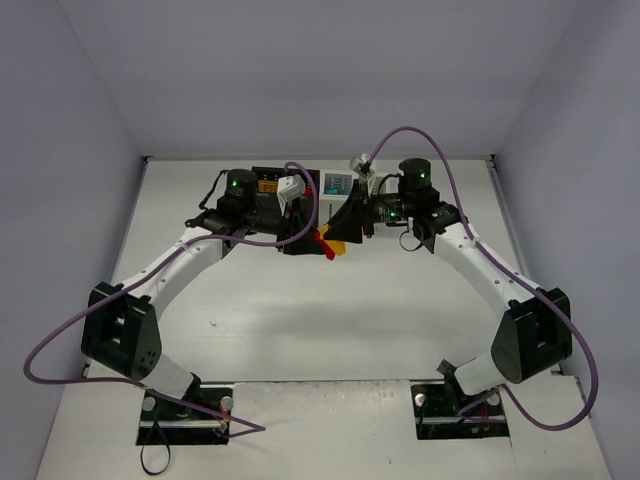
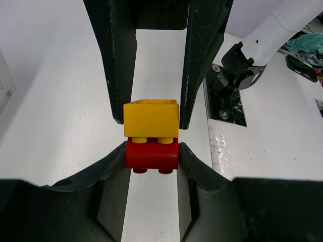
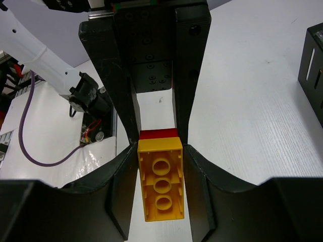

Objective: Sort the legos into containers by color

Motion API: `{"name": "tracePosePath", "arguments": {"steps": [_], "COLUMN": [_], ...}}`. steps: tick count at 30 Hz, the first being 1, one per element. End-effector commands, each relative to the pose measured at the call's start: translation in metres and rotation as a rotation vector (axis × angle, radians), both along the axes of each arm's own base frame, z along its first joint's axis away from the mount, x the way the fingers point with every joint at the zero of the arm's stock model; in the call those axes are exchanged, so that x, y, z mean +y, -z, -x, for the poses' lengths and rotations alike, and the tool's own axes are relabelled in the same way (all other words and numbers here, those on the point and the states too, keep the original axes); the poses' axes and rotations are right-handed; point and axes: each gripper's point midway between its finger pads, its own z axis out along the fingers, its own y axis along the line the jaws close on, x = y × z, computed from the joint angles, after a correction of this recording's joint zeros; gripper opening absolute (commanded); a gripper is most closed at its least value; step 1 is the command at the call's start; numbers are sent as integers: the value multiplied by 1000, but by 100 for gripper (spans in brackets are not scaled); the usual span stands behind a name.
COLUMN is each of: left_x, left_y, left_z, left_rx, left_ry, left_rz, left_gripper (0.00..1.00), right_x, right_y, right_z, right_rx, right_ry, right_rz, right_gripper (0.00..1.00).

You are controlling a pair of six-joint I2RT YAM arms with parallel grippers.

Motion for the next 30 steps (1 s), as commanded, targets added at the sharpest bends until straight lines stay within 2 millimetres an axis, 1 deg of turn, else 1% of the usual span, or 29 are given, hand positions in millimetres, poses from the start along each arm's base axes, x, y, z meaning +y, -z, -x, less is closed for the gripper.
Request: {"name": "tracePosePath", "arguments": {"steps": [1,4,5,7,8,10,13,15,19,21,26,28,29,30], "left_x": [3,3,3,3,3,3,4,7,12,15,19,23,25,27], "left_y": [-25,-26,-27,-27,-27,-26,-19,-7,10,16,19,20,18,14], "left_z": [-5,-5,-7,-7,-7,-8,-8,-10,-13,-15,-19,-24,-29,-35], "left_rx": [-107,-112,-115,-117,-115,-112,-94,-68,-40,-31,-33,-26,-29,-38], "left_ry": [11,5,1,-2,-4,-7,-8,-22,-55,-71,-107,-136,-159,-188], "left_rz": [48,48,48,47,46,45,35,20,-2,-7,-3,-5,-7,-9], "left_gripper": [0,0,0,0,0,0,0,0,0,0,0,0,0,0], "right_x": [-1,-1,-1,-1,-1,-2,-4,-6,-17,-23,-34,-39,-42,-45], "right_y": [-27,-24,-23,-20,-20,-19,-21,-27,-40,-42,-47,-47,-47,-48], "right_z": [-2,-2,-2,-2,-2,-2,-3,-5,-10,-13,-20,-24,-30,-33], "right_rx": [-99,-91,-86,-77,-81,-77,-82,-92,-119,-125,-134,-133,-135,-141], "right_ry": [-11,-8,-7,-4,-1,3,18,28,68,90,138,166,208,232], "right_rz": [-49,-45,-42,-37,-37,-34,-33,-38,-49,-50,-51,-49,-41,-38], "right_gripper": [36,34,28,19,12,0,0,0,0,0,0,0,0,0]}}
